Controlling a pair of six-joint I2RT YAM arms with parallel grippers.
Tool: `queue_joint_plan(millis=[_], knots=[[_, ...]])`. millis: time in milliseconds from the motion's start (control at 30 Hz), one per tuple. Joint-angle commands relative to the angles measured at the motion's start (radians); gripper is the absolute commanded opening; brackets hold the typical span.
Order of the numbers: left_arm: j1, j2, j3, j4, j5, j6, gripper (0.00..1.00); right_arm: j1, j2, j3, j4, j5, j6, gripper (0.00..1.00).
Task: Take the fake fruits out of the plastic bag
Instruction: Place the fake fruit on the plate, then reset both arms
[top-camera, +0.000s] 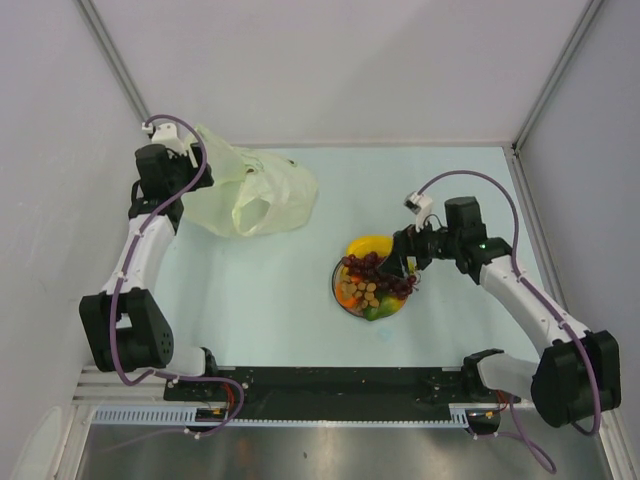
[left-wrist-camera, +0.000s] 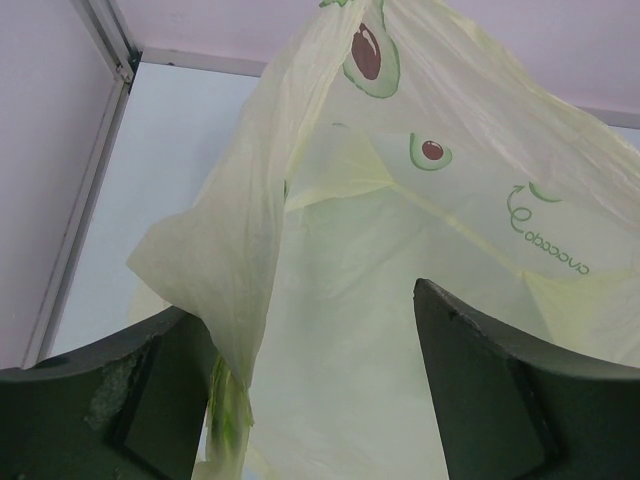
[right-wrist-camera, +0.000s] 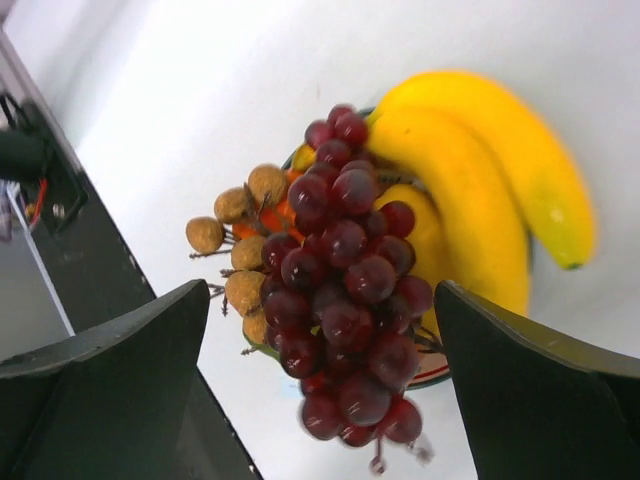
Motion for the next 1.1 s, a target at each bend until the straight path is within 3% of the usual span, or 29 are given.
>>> queue_joint_plan(millis=[0, 133, 233, 267, 400, 533, 800, 1067], knots=[[-0.006, -0.047, 0.014, 0.01, 0.032, 0.014, 0.82, -0.061, -0.111, 0.073, 0.127, 0.019, 0.129, 1.0], [-0.006, -0.032, 0.067, 0.002, 0.064, 0.016, 0.83, -0.104, -0.102, 0.137, 0.178, 0.025, 0.146, 1.0], [-0.007, -0.03, 0.121, 0.002, 0.169, 0.063, 0.84, -0.163, -0.066, 0.168, 0.217, 0.099, 0.163, 1.0], [-0.006, -0.026, 0.139, -0.004, 0.18, 0.068, 1.0, -0.182, -0.038, 0.173, 0.231, 0.134, 0.179, 1.0], [-0.006, -0.007, 0.23, -0.039, 0.177, 0.077, 1.0, -0.259, 0.065, 0.22, 0.23, 0.285, 0.195, 1.0], [-0.007, -0.018, 0.314, -0.06, 0.2, 0.099, 1.0, -0.285, 0.162, 0.314, 0.135, 0.592, 0.183, 1.0], [-0.012, -0.105, 0.35, -0.065, 0.226, 0.122, 1.0, -0.323, 0.185, 0.409, -0.039, 0.844, 0.138, 0.99], [-0.021, -0.237, 0.265, -0.119, 0.268, 0.163, 1.0, -0.323, 0.147, 0.409, -0.16, 0.914, 0.169, 1.0]])
